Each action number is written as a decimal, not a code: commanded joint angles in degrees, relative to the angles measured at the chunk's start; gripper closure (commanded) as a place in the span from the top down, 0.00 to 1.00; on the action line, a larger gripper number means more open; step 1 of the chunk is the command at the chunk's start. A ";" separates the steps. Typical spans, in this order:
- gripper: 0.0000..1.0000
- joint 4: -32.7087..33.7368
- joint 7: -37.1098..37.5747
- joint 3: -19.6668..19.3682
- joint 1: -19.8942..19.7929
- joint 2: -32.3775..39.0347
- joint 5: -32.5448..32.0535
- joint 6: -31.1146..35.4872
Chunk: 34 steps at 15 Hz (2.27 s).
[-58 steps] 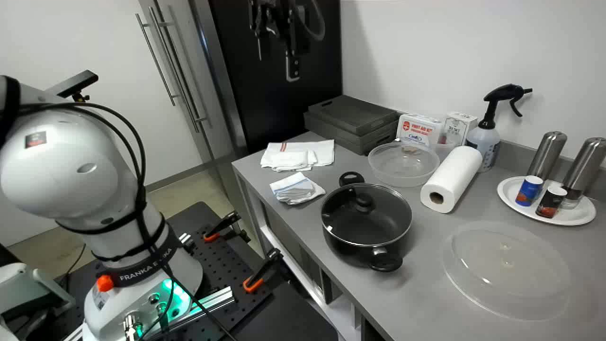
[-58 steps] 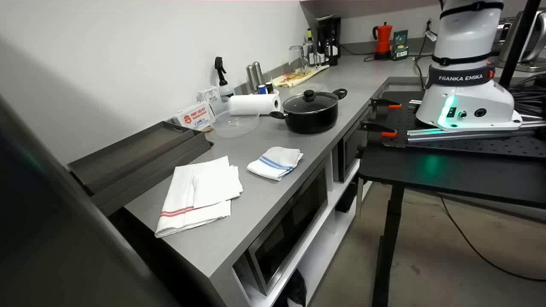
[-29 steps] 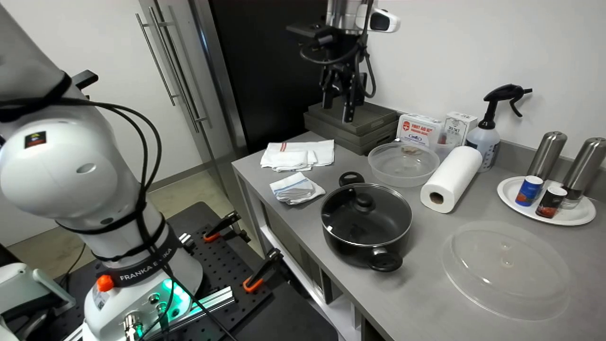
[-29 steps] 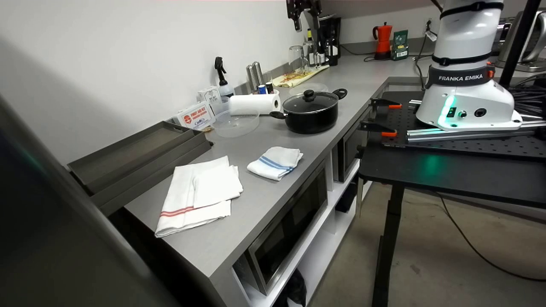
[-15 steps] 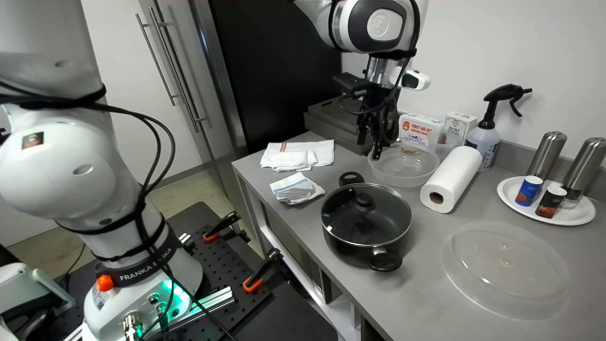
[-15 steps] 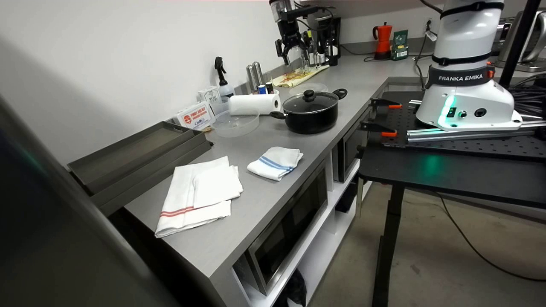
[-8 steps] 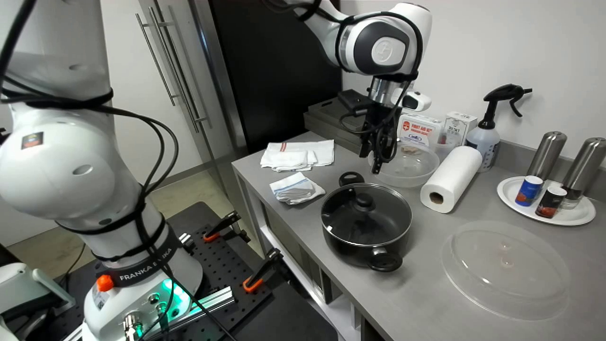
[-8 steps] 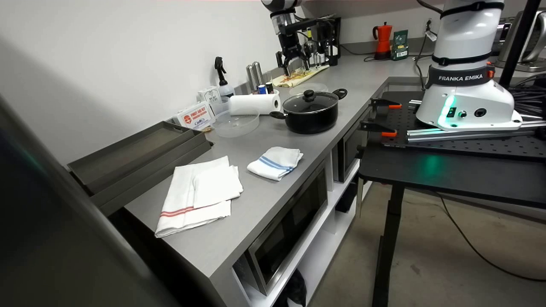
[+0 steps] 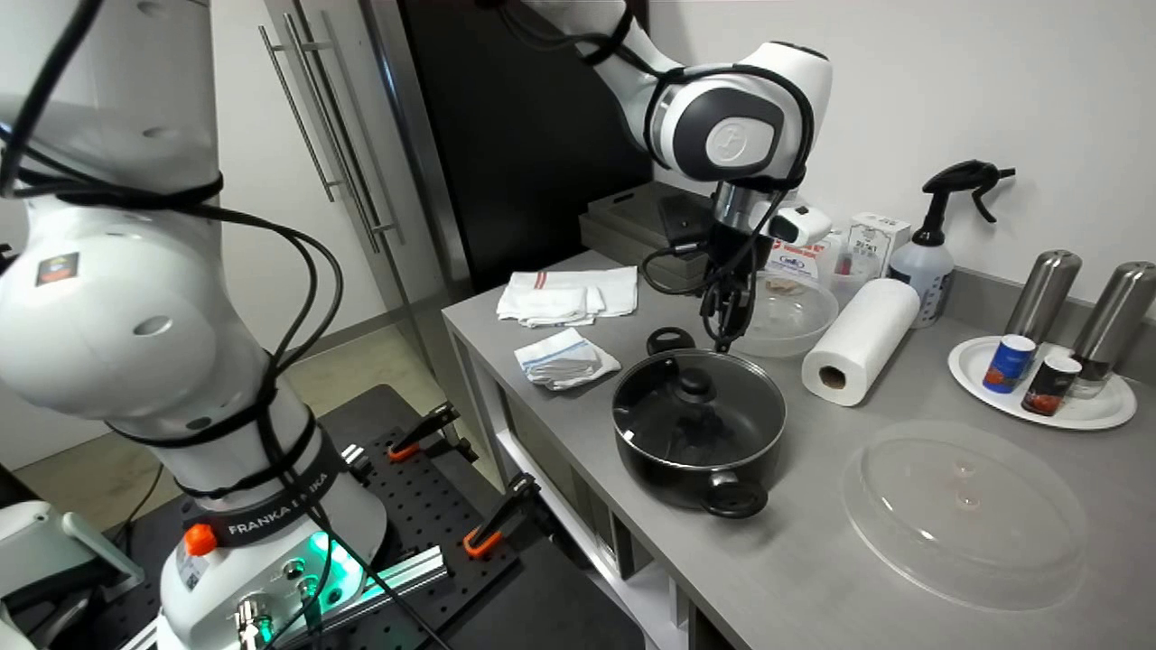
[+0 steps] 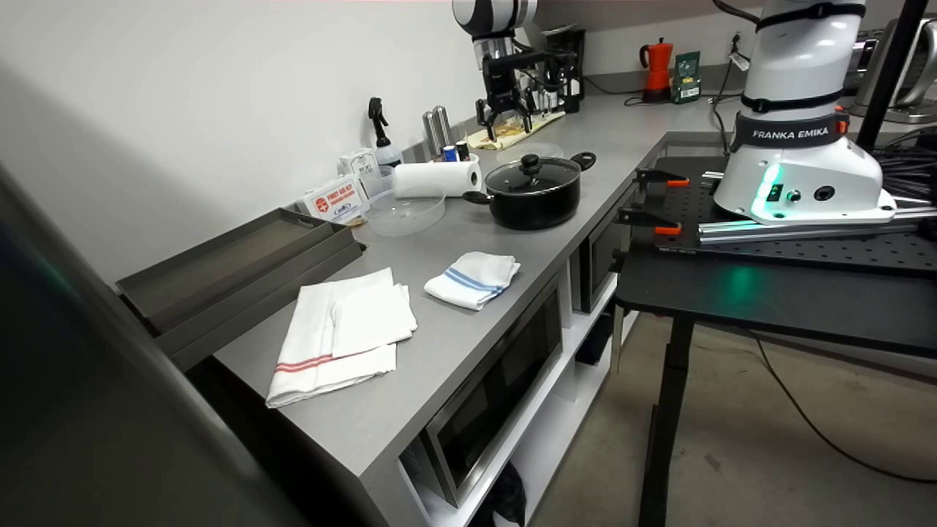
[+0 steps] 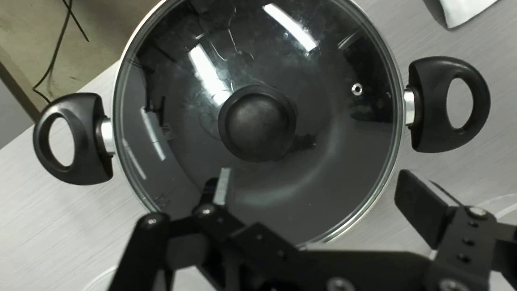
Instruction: Put the lid of the pot on the left towel
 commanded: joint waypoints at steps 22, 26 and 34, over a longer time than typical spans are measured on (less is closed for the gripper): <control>1.00 -9.16 2.28 -0.33 0.85 0.67 1.56 11.30; 1.00 -8.61 2.38 -0.37 0.81 1.64 1.69 10.96; 0.46 -7.96 2.52 -0.46 0.70 2.48 1.80 10.87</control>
